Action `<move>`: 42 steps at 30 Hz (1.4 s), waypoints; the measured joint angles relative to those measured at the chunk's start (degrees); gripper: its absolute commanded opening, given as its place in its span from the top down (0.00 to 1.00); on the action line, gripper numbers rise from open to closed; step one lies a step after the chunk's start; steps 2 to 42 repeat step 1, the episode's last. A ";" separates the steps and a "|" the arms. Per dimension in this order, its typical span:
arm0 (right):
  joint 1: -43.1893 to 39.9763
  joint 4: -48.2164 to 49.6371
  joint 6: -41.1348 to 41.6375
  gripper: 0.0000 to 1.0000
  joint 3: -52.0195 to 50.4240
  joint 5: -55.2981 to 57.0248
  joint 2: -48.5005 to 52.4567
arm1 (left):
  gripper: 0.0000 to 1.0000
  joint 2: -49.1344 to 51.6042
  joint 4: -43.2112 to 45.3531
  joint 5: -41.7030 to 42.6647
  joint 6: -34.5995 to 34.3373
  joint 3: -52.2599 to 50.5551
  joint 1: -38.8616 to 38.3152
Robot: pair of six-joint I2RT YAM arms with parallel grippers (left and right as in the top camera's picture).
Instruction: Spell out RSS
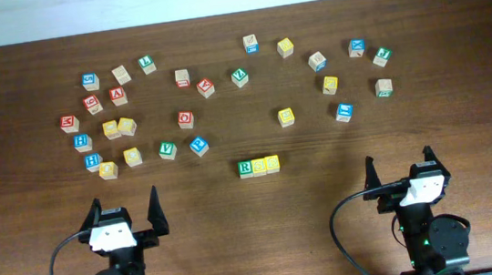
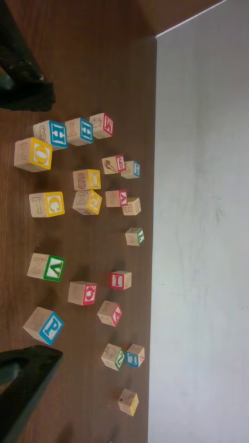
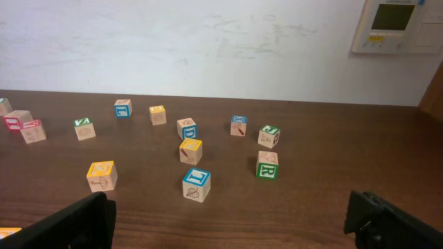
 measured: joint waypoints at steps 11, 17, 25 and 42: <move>0.00 0.00 -0.04 0.02 0.00 0.00 0.00 | 0.01 0.00 0.00 0.00 0.00 0.00 0.00; 0.00 0.00 -0.04 0.02 0.00 0.00 0.00 | 0.01 0.00 0.00 0.00 0.00 0.00 0.00; 0.00 0.00 -0.04 0.02 0.00 0.00 0.00 | 0.01 0.00 0.00 0.00 0.00 0.00 0.00; 0.00 0.00 -0.04 0.02 0.00 0.00 0.00 | 0.01 0.00 0.00 0.00 0.00 0.00 0.00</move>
